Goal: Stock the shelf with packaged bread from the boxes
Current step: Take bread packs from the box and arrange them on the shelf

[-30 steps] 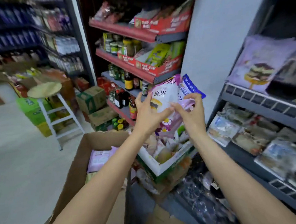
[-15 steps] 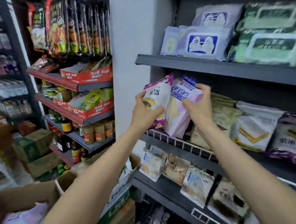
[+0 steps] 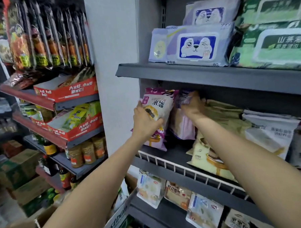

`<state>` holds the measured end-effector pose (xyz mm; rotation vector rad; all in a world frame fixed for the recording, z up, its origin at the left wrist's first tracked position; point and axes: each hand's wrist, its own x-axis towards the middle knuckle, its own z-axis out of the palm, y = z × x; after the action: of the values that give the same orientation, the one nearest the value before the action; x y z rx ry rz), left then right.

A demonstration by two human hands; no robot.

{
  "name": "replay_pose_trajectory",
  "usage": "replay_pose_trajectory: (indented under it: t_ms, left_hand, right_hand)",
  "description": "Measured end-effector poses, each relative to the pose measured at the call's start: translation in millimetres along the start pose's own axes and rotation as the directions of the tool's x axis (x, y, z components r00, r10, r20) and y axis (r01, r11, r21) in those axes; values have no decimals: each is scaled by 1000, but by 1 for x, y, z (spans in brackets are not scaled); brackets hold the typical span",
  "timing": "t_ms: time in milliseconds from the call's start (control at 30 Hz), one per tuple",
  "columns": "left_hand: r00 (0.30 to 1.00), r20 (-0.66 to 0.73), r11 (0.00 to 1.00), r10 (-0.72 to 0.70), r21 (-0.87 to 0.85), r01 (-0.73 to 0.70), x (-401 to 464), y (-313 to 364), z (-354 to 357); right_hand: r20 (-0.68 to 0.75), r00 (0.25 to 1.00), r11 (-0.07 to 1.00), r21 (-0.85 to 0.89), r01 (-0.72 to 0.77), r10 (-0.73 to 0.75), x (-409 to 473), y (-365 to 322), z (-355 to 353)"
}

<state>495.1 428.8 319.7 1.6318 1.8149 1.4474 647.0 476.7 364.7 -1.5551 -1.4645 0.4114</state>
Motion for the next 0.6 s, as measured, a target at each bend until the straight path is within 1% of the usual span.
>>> replay_pose_trajectory:
  t_ms: [100,167,233,300,333,400,433,500,533,567,600]
  left_hand:
    - [1000,11,1000,17,-3,-17,7,-8,4]
    - [999,13,999,31,-12,-31,10,-10,6]
    - [999,6,999,34,-16,-34,11,-10,7]
    - [999,7,999,39,-11,-39,7,-4,6]
    - [999,16,999,48,-3,-48,4,0,3]
    - [997,30,998,65,9,-65,1,3,1]
    - [997,31,997,71,13,-71,1,2,1]
    - [996,34,996,82,17,-83,1,0,2]
    - [996,36,996,83,15,-84,1,-1,1]
    - [996,41,997,81,11,-81,1,-2,1]
    - [996,43,996,83,10,-83,2,-3,1]
  right_hand:
    - [52,999,992,-125,23,-16,11,4,10]
    - [65,998,989,-142,34,-25,19,1,12]
    - [62,998,987,-163,2,8,28,2,12]
    - [99,995,955,-296,11,19,32,8,11]
    - [117,993,921,-389,36,10,31,11,12]
    - [111,991,824,-554,120,-69,26,13,17]
    - [93,988,783,-602,155,-123,23,13,19]
    - [73,967,666,-712,223,-245,18,12,21]
    - [80,959,622,-745,239,-273,16,13,21]
    - [106,961,559,-795,236,-256,15,14,21]
    - [116,973,545,-813,207,-198,15,17,20]
